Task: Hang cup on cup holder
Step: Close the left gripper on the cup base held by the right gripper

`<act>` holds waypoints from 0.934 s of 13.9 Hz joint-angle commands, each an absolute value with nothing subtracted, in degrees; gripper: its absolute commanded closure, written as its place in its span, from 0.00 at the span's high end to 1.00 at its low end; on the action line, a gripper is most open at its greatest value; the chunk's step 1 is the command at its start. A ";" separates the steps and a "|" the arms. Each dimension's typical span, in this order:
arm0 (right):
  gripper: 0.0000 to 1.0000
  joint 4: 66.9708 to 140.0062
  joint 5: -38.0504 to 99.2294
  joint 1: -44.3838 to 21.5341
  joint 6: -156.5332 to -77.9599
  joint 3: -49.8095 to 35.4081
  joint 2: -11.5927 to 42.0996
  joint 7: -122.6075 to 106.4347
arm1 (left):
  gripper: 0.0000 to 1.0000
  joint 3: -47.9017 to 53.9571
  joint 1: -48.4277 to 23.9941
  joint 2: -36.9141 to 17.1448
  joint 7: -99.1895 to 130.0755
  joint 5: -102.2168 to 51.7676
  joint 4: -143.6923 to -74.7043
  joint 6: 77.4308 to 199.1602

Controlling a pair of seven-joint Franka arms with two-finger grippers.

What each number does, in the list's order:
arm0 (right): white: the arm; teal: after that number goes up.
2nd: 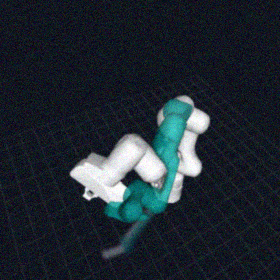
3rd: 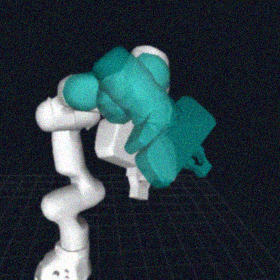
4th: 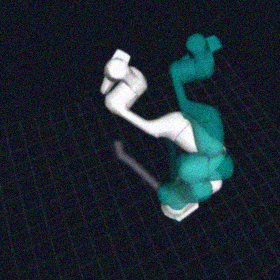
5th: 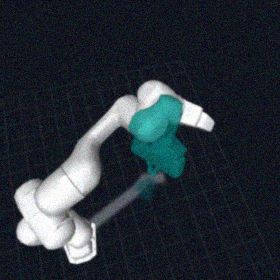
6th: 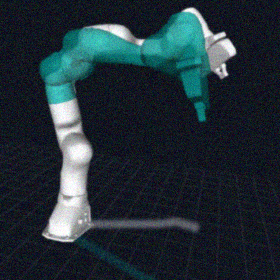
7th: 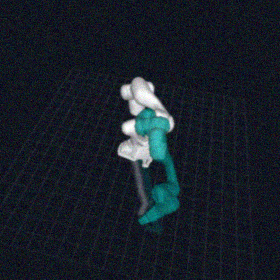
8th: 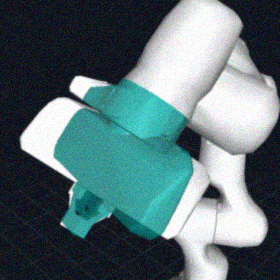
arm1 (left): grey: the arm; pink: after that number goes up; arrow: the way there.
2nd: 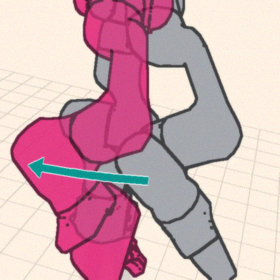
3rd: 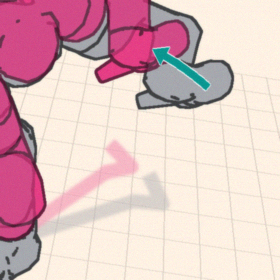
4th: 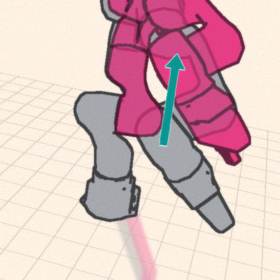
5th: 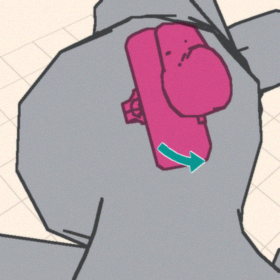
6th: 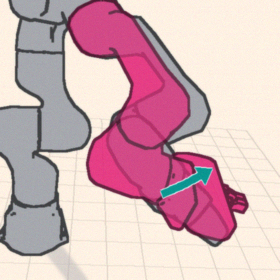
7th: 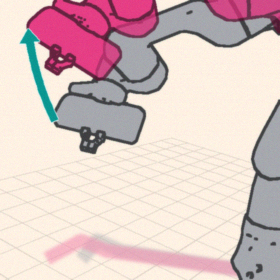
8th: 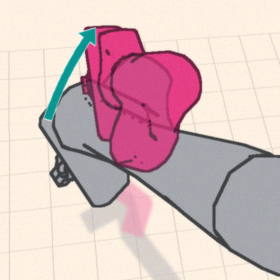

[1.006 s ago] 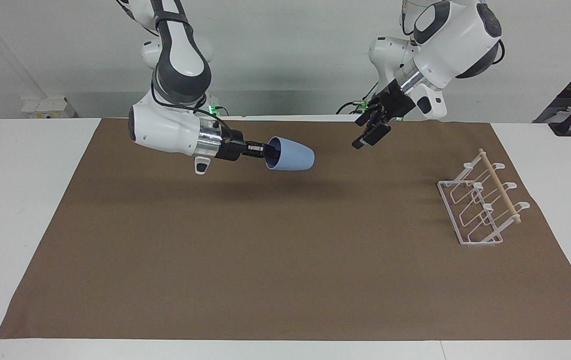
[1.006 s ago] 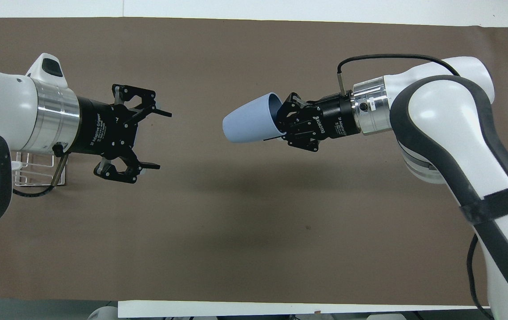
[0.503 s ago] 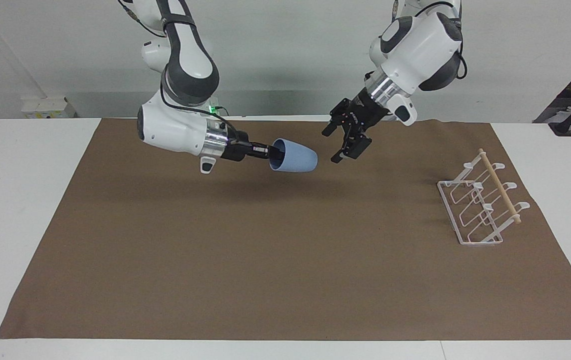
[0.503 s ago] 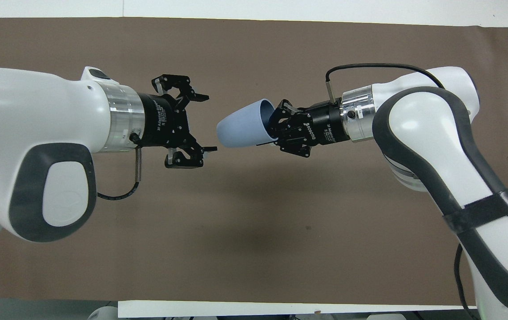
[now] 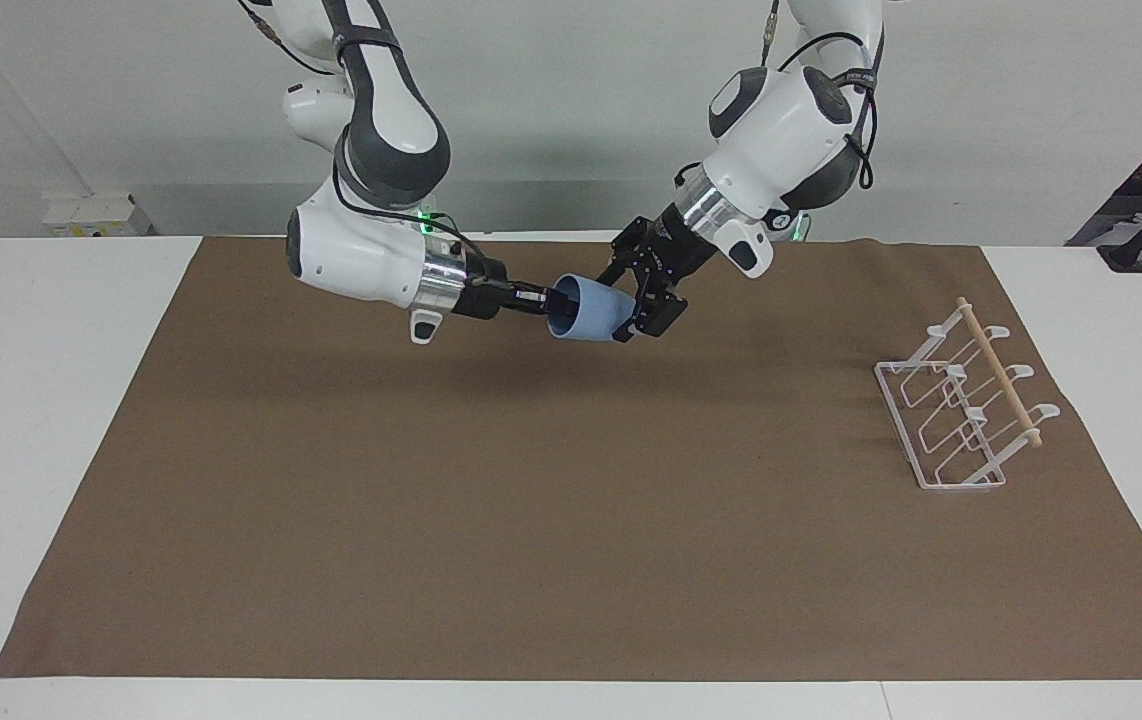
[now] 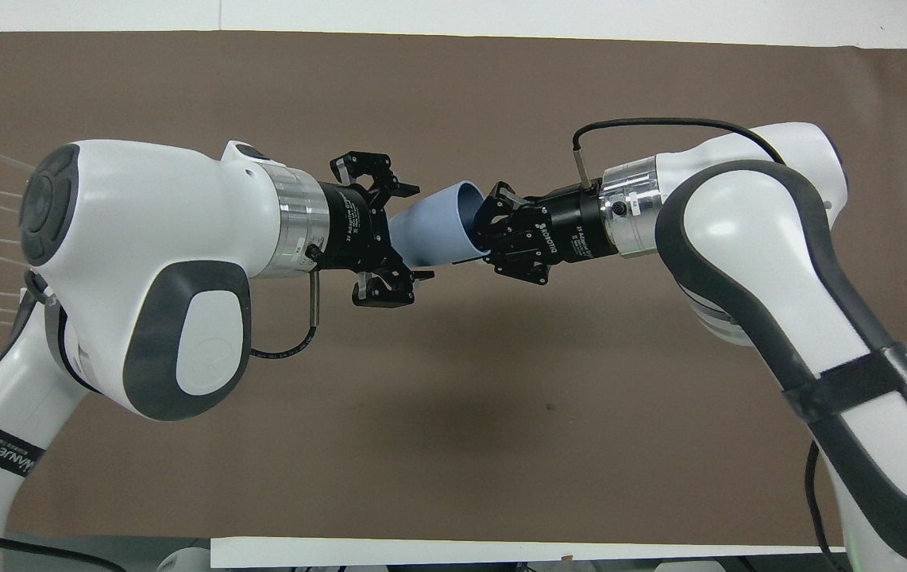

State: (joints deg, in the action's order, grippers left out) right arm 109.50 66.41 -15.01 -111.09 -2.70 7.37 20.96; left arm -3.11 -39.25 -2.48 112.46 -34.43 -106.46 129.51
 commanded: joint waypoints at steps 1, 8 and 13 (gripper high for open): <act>0.00 110.83 67.85 -14.85 -111.88 -2.81 5.98 21.62 | 0.98 -3.60 -40.87 -4.04 113.20 -35.42 -105.21 131.48; 0.00 110.57 67.94 -14.85 -112.06 -2.81 6.06 21.71 | 0.57 -3.52 -41.92 -4.04 113.90 -35.42 -105.12 131.22; 0.99 109.86 67.50 -14.77 -112.85 -2.64 5.80 21.97 | 0.33 -3.78 -41.92 -4.39 115.13 -35.24 -104.41 130.87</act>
State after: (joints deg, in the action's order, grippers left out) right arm 109.36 66.55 -14.96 -111.78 -2.56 7.08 21.71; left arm -3.06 -41.03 -3.58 113.75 -34.51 -105.91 131.26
